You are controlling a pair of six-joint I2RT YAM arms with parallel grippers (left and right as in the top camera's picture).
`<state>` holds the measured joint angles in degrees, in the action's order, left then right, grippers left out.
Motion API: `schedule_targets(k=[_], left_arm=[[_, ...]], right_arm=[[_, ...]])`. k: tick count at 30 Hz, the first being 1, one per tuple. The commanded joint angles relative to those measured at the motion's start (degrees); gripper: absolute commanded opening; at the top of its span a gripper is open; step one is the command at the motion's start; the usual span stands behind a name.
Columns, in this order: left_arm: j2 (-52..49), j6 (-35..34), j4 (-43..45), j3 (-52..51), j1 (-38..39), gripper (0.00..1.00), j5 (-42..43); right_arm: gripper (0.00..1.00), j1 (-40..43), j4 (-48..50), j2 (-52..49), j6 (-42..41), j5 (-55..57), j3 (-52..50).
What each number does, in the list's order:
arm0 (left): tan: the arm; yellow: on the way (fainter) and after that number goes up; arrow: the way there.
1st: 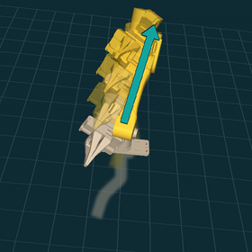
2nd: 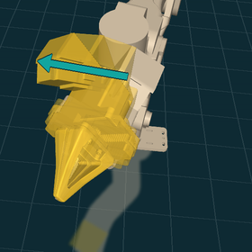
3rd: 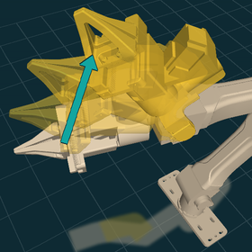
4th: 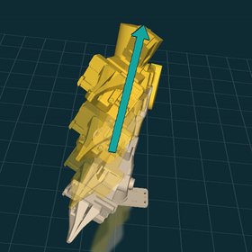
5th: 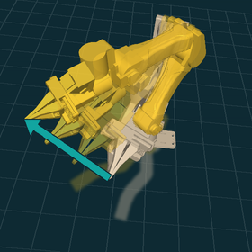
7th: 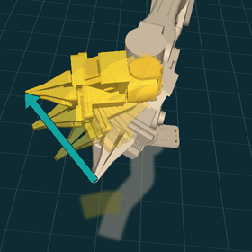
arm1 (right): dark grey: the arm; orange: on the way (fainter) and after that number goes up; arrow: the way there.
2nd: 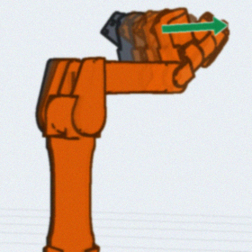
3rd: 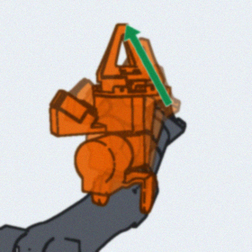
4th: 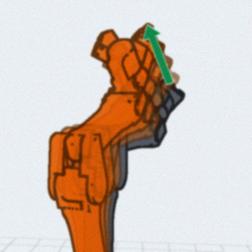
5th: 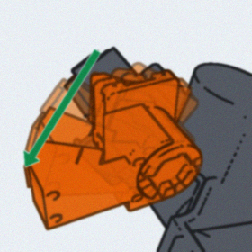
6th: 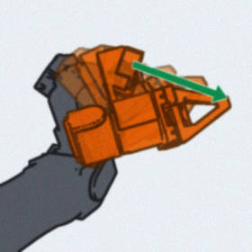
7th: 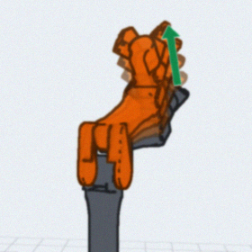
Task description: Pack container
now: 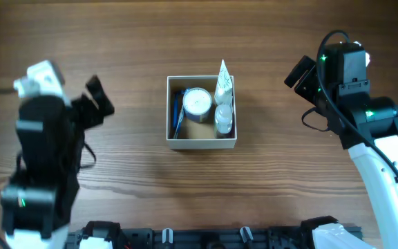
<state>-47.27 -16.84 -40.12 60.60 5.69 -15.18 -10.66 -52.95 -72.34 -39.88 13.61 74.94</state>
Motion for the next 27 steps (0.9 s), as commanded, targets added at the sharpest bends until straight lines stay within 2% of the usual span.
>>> schedule_targets(k=[1,14,21,27], left_arm=[[9.4,0.1,3.0,-13.9,-1.5,1.00,1.3],[36.3,-0.3,6.6,-46.3,-2.9,1.00,8.5],[44.9,-0.3,6.6,-51.8,-2.9,1.00,8.5],[47.1,-0.3,6.6,-51.8,-2.9,1.00,8.5]], right_arm=[[1.00,0.2,0.0,-0.6,-0.8,1.4,0.5],[1.00,0.2,0.0,-0.6,-0.8,1.4,0.5],[1.00,0.2,0.0,-0.6,-0.8,1.4,0.5],[1.00,0.2,0.0,-0.6,-0.8,1.4,0.5]])
